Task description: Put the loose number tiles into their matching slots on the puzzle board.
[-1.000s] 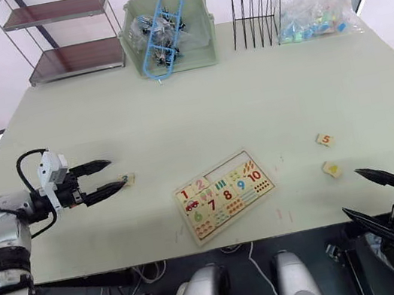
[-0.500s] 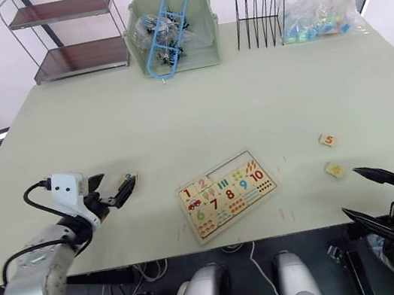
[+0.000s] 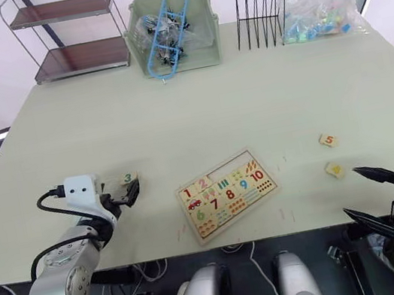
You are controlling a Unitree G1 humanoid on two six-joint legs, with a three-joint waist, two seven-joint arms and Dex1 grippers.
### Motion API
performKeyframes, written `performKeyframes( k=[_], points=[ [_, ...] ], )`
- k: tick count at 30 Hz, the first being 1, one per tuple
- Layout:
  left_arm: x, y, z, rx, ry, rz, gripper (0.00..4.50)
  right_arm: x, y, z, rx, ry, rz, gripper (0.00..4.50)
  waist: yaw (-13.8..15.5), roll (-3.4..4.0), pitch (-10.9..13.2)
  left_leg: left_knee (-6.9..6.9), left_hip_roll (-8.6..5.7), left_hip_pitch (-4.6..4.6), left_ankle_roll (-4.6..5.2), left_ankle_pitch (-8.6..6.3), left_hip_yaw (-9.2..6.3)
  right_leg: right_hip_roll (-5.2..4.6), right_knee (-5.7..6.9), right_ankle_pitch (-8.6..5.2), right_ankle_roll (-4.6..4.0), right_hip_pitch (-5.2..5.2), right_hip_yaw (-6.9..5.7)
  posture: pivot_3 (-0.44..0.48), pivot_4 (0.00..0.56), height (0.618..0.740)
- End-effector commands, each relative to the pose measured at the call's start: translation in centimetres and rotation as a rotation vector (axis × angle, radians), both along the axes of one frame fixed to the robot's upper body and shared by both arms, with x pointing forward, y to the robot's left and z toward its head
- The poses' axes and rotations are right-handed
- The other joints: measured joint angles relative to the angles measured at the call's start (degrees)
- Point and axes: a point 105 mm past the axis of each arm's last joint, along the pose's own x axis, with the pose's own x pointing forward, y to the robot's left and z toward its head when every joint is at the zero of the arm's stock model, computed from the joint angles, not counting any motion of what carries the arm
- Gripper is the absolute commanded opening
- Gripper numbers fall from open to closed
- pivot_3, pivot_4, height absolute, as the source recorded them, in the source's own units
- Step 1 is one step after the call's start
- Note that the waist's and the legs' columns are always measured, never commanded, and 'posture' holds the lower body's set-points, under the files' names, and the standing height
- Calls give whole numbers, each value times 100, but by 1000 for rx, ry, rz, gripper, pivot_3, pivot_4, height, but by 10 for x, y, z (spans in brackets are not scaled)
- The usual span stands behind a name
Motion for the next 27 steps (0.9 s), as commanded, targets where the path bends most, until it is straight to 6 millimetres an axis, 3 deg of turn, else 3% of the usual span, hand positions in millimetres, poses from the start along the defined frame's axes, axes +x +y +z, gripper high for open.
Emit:
performKeyframes(
  k=[1, 13, 16, 21, 27],
  points=[
    [5, -6, 6, 9, -30, -21, 4454, -1, -1, 8, -11, -30, 4, 4500, 1, 0, 0, 0, 0, 0, 0, 0, 1, 0, 0, 0, 0, 0, 0, 0, 150, 740],
    [13, -13, -8, 2, 16, -5, 4454, -3, 3, 12, -5, -40, 40, 4500, 6, 3, -2, 0, -2, 1, 0, 0, -1, -1, 0, 0, 0, 2, 0, 0, 150, 740],
    [15, -14, -8, 2, 13, 5, 3689, -3, 4, 12, -6, -45, 45, 4500, 6, 3, -3, 0, -2, 1, 0, 0, -1, -1, 0, 0, 1, 3, 0, 0, 150, 740],
    [17, -20, -7, -11, 15, 5, 1497, -3, 6, 11, -5, -51, 46, 4500, 3, 7, -5, 0, -3, 1, 0, 0, -2, -1, 0, 2, 4, 3, 0, 0, 150, 740],
    [6, -31, -4, -17, 19, -6, 1503, -4, 6, 10, -6, -51, 45, 4500, 1, 11, -7, 0, -3, 2, 0, 0, -3, -1, 0, 2, 3, 3, 1, 0, 150, 740]
  ],
)
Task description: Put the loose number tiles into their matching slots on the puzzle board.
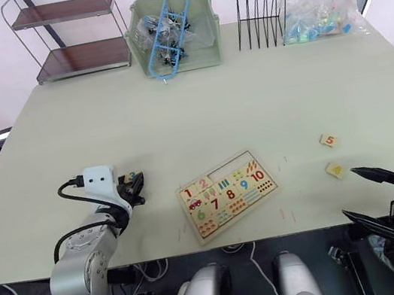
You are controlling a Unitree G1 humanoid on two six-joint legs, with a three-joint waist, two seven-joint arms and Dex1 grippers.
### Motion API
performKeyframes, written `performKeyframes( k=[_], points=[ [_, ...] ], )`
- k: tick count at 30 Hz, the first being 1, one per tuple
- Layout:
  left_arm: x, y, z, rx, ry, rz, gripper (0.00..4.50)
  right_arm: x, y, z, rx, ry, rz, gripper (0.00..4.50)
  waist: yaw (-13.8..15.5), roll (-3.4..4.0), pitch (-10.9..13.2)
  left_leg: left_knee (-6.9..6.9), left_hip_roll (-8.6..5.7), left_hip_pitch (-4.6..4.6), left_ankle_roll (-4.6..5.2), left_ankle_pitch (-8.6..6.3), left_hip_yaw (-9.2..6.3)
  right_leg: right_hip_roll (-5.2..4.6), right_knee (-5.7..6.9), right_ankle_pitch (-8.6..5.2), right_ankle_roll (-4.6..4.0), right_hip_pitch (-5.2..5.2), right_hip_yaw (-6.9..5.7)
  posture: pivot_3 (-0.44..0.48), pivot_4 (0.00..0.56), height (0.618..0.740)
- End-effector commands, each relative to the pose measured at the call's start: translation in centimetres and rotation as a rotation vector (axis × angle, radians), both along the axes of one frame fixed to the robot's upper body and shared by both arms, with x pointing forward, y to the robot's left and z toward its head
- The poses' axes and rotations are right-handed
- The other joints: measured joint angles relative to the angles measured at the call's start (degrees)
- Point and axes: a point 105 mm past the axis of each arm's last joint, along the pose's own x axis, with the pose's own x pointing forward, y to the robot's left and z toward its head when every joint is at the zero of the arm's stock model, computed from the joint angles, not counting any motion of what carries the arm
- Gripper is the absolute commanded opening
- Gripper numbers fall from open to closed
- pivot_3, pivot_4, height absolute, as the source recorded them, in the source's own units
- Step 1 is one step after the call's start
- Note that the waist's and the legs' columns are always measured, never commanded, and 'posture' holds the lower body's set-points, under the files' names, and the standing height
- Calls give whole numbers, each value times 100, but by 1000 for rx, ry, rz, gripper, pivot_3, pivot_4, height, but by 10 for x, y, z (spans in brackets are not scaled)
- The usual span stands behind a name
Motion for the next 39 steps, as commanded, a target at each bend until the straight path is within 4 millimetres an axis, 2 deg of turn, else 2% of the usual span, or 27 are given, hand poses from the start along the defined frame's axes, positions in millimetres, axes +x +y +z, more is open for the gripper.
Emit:
performKeyframes(
  k=[1, 9, 21, 22, 23, 24, 27, 31, 35, 39],
  points=[
    [-15, -16, 2, -3, 17, -34, 1503, -2, 2, 6, -5, -35, 13, 4500, -8, 0, 0, 0, 0, 0, 0, 0, -1, 0, 0, 0, 0, 0, 1, 0, 150, 740],
    [-49, -36, 5, -15, 46, -52, 1503, -3, 0, 8, -13, -34, 19, 4500, -3, 0, 0, 0, 2, -1, 0, 0, -2, -2, -1, -3, -3, -1, 4, 0, 150, 740],
    [-67, -43, 3, -63, 80, 56, 1503, -2, 4, 8, -12, -36, 44, 4500, -3, -2, 1, 0, -1, -2, 0, 0, -1, 0, -3, -4, -2, -1, 2, 0, 150, 740],
    [-67, -42, 4, -60, 78, 67, 2003, -2, 4, 8, -12, -35, 44, 4500, -3, -2, 1, 0, -1, -2, 0, 0, 1, 0, -3, -5, 0, -1, 1, 0, 150, 740],
    [-67, -42, 6, -60, 70, 68, 2774, -2, 4, 8, -12, -35, 44, 4500, -3, -2, 1, 0, -2, -2, 0, 0, 1, 1, -3, -7, 2, -1, 1, 0, 150, 740],
    [-65, -43, 12, -65, 44, 62, 2903, -2, 4, 8, -11, -35, 44, 4500, -3, -2, 2, 0, -2, -2, 0, 0, 1, 1, -3, -7, 2, -1, 1, 0, 150, 740],
    [-63, -45, 21, -67, 0, 37, 4379, -2, 5, 7, -8, -34, 43, 4500, -3, -3, 2, 0, -2, -3, 0, 0, 2, 1, -3, -7, 2, -1, 0, 0, 150, 740],
    [-71, -46, 38, -35, -88, -53, 4453, -1, 6, 6, 1, -36, 41, 4500, -15, -4, 3, 0, -1, -3, 0, -1, 2, 2, -3, -5, -3, -1, 1, 0, 150, 740],
    [-81, -42, 41, -6, -116, -150, 4453, 1, 8, 6, 7, -43, 46, 4500, -13, -5, 3, -1, 2, -2, 0, -1, 1, 1, -4, -5, -4, -2, 1, 0, 150, 740],
    [-82, -33, 44, 32, -148, -277, 4453, 1, 10, 5, 9, -44, 53, 4500, 7, -3, 4, 0, 3, -4, 0, -1, 5, -2, -5, -12, 7, -3, -2, 0, 150, 740]
  ],
)
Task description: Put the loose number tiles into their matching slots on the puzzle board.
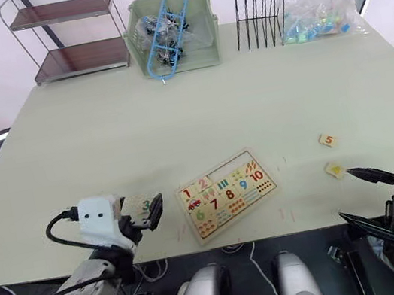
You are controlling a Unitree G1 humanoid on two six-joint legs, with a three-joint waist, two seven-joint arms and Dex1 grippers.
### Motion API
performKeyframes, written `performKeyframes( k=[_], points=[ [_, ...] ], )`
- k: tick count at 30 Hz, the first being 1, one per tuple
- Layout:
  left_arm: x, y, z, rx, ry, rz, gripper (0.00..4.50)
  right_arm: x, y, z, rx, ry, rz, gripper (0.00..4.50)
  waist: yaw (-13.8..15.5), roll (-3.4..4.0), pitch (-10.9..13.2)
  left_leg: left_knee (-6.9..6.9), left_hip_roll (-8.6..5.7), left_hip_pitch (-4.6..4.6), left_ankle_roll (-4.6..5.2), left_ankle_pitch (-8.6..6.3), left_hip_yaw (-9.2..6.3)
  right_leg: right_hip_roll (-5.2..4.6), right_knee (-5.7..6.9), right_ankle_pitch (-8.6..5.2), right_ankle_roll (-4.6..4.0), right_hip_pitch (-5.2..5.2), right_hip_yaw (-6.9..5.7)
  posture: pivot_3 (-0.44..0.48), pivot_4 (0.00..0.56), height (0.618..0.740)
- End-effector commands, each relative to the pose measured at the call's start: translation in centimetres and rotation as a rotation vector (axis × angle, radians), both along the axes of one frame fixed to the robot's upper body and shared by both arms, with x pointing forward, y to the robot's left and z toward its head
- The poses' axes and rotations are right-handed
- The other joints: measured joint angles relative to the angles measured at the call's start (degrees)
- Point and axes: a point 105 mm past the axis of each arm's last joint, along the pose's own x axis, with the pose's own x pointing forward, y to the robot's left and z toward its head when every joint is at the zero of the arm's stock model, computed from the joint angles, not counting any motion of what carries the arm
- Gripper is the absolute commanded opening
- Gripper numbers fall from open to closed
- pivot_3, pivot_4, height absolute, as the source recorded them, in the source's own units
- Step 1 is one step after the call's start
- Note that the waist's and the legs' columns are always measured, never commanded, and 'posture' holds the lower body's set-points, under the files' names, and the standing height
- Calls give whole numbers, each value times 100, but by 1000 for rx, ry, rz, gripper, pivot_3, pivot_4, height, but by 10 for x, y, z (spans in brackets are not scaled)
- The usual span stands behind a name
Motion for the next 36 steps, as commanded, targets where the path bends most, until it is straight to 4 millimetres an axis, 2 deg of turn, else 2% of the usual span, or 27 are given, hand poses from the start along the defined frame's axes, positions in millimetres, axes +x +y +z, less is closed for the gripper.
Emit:
performKeyframes(
  k=[1, 6, 8, 10, 16, 21, 26, 30, 36],
  points=[
    [-2, 4, 15, 16, -83, -131, 4453, -1, 0, 5, -4, -34, 5, 4500, -1, 0, 0, 0, 0, 0, 0, 0, 1, -2, 0, 0, 0, 0, 0, 0, 150, 740],
    [-4, 14, 16, 49, -102, -315, 4453, -5, 1, 3, -8, -34, 20, 4500, -9, 1, 0, -1, 10, 0, 1, -1, 4, -3, -3, 0, 0, -1, 1, 0, 150, 740],
    [2, 24, 18, 50, -106, -426, 4453, -7, 5, 3, -8, -37, 34, 4500, 6, 4, -1, -1, 13, 0, 1, -1, 12, -1, -2, -4, 2, -1, -7, 0, 150, 740],
    [3, 25, 21, 85, -101, -593, 4453, -9, 7, 3, -8, -39, 46, 4500, 0, 4, -1, -1, 13, -1, 1, -1, 11, 0, -2, -7, 1, -1, -18, 0, 150, 740],
    [15, 45, 24, 142, -35, -900, 4453, -9, 12, 3, -5, -49, 53, 4500, -10, 5, 2, -2, 23, -1, 1, -1, 24, 0, -2, -6, -3, -2, -14, 0, 150, 740],
    [17, 59, 22, 217, 32, -1167, 4453, -10, 14, 2, -2, -55, 52, 4500, -10, 8, 2, -3, 29, -1, 1, -1, 29, 6, -2, -6, -3, -3, -13, 0, 150, 740],
    [28, 63, 18, 302, 88, -1278, 4453, -11, 16, 2, 6, -59, 49, 4500, -10, 6, 4, -3, 33, -1, 1, -1, 26, 8, -1, -3, -7, -3, -13, 0, 150, 740],
    [44, 64, 11, 339, 96, -1297, 4453, -10, 18, 2, 2, -64, 59, 4500, -6, 7, 5, -2, 33, -1, 1, -1, 28, 8, 0, 0, -11, -3, -11, 0, 150, 740],
    [51, 67, -2, 394, 113, -1316, 4453, -11, 18, 1, -9, -59, 71, 4500, -17, 7, 5, -2, 31, -2, 1, -1, 28, 15, 2, 4, -18, -3, -9, 0, 150, 740]
  ],
)
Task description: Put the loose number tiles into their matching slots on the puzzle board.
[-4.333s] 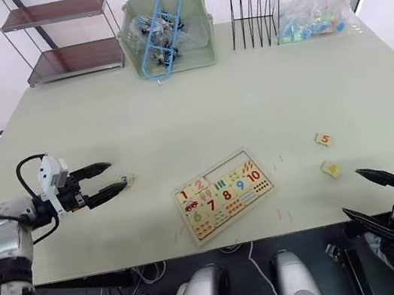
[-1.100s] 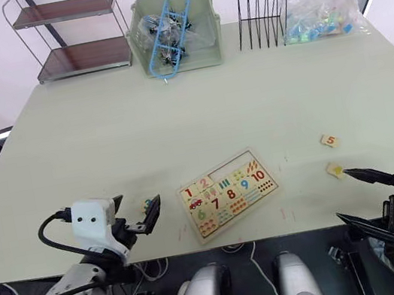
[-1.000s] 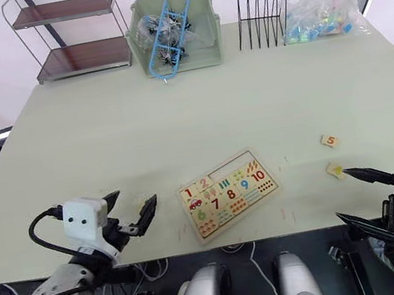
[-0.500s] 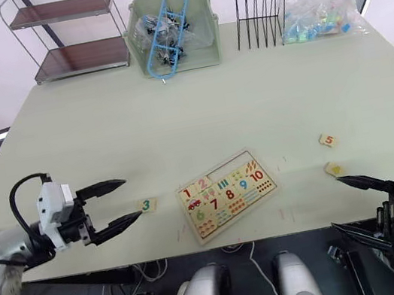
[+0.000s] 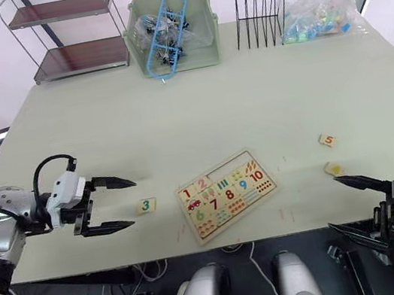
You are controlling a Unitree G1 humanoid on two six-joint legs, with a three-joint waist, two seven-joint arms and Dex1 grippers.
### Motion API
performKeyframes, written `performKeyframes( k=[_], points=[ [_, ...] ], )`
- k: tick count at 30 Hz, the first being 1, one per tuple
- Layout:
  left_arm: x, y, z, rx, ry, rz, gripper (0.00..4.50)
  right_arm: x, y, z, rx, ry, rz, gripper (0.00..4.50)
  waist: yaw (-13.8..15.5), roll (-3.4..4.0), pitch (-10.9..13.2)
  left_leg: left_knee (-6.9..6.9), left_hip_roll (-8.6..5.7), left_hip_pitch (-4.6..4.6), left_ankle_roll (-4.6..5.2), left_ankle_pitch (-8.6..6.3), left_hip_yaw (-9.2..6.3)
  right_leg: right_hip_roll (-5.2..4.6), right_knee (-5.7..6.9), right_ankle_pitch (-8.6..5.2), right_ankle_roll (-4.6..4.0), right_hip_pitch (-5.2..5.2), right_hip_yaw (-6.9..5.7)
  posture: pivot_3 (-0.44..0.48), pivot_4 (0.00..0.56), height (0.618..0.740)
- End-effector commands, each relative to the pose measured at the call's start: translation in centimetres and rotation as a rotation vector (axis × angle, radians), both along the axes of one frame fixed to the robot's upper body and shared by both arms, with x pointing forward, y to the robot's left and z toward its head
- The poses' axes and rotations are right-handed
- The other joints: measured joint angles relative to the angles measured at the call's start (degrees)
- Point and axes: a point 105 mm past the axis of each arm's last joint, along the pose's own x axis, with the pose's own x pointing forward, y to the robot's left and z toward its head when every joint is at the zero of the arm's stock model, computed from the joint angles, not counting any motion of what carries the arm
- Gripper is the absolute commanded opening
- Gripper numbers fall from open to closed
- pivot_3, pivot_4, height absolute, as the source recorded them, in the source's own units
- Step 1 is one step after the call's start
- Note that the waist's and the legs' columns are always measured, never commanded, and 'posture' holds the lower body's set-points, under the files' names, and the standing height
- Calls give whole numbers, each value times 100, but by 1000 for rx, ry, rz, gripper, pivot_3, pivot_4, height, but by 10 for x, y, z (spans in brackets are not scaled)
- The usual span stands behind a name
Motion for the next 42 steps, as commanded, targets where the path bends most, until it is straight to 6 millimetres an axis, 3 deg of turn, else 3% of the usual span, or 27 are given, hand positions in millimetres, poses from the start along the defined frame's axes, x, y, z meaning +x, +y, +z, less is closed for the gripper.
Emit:
performKeyframes(
  k=[1, 21, 25, 28, 31, 38, 42],
  points=[
    [1, 4, -1, 15, -8, -22, 4453, -2, 1, 5, -17, -28, 19, 4500, 5, 0, 0, 0, 0, 0, 0, 0, -1, 1, 1, 0, 0, 0, 0, 0, 150, 740],
    [5, 6, -32, 50, 73, 10, 4453, 1, -2, 4, -25, -37, 21, 4500, 7, -1, -1, 3, -1, 1, 0, 0, -2, 3, 4, 1, 0, 1, 0, 0, 150, 740],
    [7, 5, -33, 46, 75, 16, 3340, 1, -2, 4, -28, -38, 18, 4500, 0, 0, -1, 3, -3, 2, 0, 0, -3, 3, 6, 1, 1, 1, 0, 0, 150, 740],
    [7, 4, -33, 32, 83, 23, 1897, 1, -2, 4, -28, -40, 14, 4500, -3, 0, -1, 3, -4, 2, 0, 0, -2, 3, 6, 10, 16, 1, 1, 0, 150, 740],
    [4, 3, -36, 25, 91, 21, 1010, 1, -2, 4, -27, -41, 11, 4500, 0, 0, -2, 3, -2, 3, 0, 0, -2, 3, 6, 11, 18, 1, 1, 0, 150, 740],
    [2, 5, -36, 3, 91, 37, 996, 2, -2, 5, -26, -39, 10, 4500, -2, 2, -3, 3, 1, 4, 0, 0, -1, 3, 6, 9, 14, 1, 2, 0, 150, 740],
    [9, 11, -25, -6, 45, 80, 996, 6, -2, 5, -12, -46, -8, 4500, 1, 2, -3, 3, 0, 4, 0, 0, -2, 3, 6, 9, 14, 1, 1, 0, 150, 740]
  ],
)
